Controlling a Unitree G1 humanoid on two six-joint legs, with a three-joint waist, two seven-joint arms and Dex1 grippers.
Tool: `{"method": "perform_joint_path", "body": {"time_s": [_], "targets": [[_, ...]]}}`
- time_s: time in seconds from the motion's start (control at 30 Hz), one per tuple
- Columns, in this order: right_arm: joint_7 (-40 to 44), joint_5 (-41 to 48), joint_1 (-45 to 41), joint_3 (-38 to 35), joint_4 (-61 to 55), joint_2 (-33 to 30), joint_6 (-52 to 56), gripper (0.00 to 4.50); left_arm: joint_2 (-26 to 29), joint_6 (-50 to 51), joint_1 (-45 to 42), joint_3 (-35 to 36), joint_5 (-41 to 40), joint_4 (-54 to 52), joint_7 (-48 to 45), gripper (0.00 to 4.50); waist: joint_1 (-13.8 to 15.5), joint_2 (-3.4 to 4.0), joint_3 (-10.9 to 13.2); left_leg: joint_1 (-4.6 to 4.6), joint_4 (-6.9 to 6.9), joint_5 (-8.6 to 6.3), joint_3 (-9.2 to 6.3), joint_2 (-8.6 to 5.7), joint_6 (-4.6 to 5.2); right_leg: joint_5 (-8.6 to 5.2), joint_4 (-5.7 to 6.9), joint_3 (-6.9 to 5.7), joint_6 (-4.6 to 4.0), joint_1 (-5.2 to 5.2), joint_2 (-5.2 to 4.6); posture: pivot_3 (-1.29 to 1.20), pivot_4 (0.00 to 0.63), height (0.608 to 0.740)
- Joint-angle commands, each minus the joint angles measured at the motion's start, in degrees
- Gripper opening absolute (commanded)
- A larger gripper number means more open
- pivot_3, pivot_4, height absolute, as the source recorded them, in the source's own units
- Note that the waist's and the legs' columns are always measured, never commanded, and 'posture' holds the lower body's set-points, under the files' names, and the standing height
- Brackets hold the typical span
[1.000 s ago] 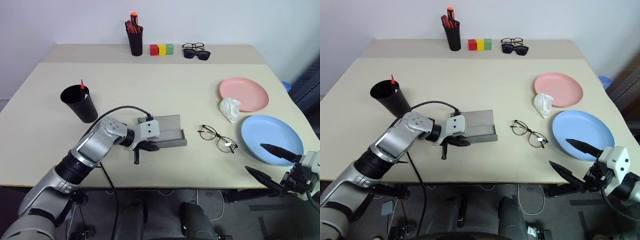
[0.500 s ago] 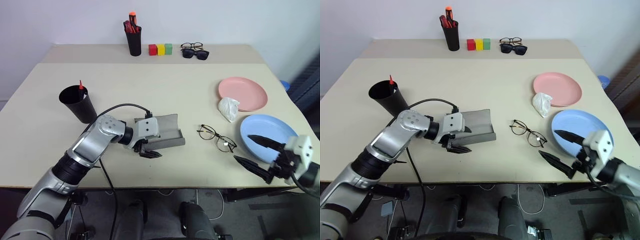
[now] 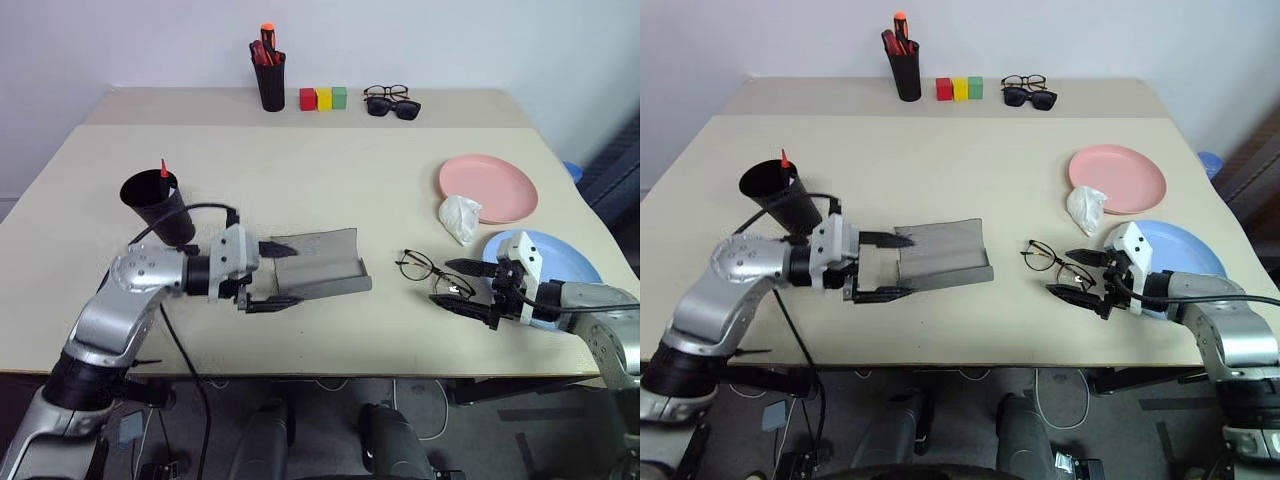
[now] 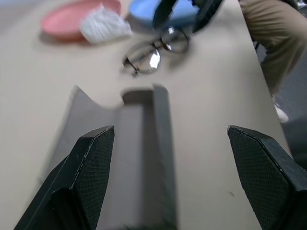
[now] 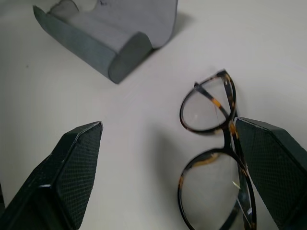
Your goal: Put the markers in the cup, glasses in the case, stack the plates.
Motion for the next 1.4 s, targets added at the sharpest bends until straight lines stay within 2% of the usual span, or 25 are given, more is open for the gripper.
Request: {"method": "perform_joint_path", "body": {"time_s": [0.03, 0.43, 0.7, 1.1, 1.2, 1.4], "targets": [[2.2, -1.3, -2.8, 0.9, 2.6, -0.8, -0.3, 4.5, 1.5, 0.0, 1.7, 2.9, -1.0, -5.2, 1.5, 3.84, 0.1, -0.01, 0.0, 0.0, 0.0, 0.0, -0.01, 0.0, 0.0, 0.0, 0.0, 0.0, 0.0, 0.0, 0.01, 0.0, 0.15, 0.74], [10.2, -7.6, -15.8, 7.9, 15.4, -2.4, 0.9, 4.5, 3.2, 4.9, 8.5, 6.3, -3.9, -12.8, 6.1, 3.84, -0.3, 0.01, 0.0, 0.0, -0.01, 0.0, 0.02, 0.0, 0.0, 0.0, 0.03, 0.0, 0.0, -0.04, 0.01, 0.0, 0.15, 0.74], [15.7, -12.0, -23.9, 11.8, 25.1, -2.0, 0.0, 4.5, 3.4, 6.4, 10.0, 6.8, -5.4, -14.6, 7.9, 3.84, -0.3, 0.02, 0.0, -0.01, -0.03, 0.0, 0.02, 0.0, 0.0, 0.0, 0.02, 0.0, 0.0, -0.04, 0.02, 0.0, 0.15, 0.74], [19.3, -14.7, -25.7, 12.7, 28.9, -0.9, -1.6, 4.5, 3.7, 7.8, 12.1, 7.8, -6.6, -16.7, 9.7, 3.84, -1.4, 0.02, 0.0, 0.01, -0.03, 0.0, 0.02, 0.0, 0.0, 0.0, 0.07, 0.0, 0.0, -0.05, 0.02, 0.0, 0.15, 0.74], [19.6, -14.9, -25.8, 12.7, 29.0, -0.5, -1.9, 3.65, 3.9, 7.7, 12.3, 7.8, -6.7, -16.8, 9.8, 3.9, -1.3, 0.02, 0.0, 0.02, -0.03, 0.0, 0.02, 0.0, 0.0, 0.0, 0.09, 0.0, 0.0, -0.05, 0.03, 0.0, 0.15, 0.74], [19.8, -15.1, -25.8, 12.5, 28.9, 0.3, -2.1, 0.85, 4.1, 7.7, 12.4, 7.5, -6.9, -16.8, 10.2, 3.9, -1.3, 0.02, 0.0, 0.02, -0.03, 0.0, 0.02, 0.0, -0.01, 0.0, 0.08, 0.0, 0.0, -0.05, 0.03, 0.0, 0.15, 0.74]]}}
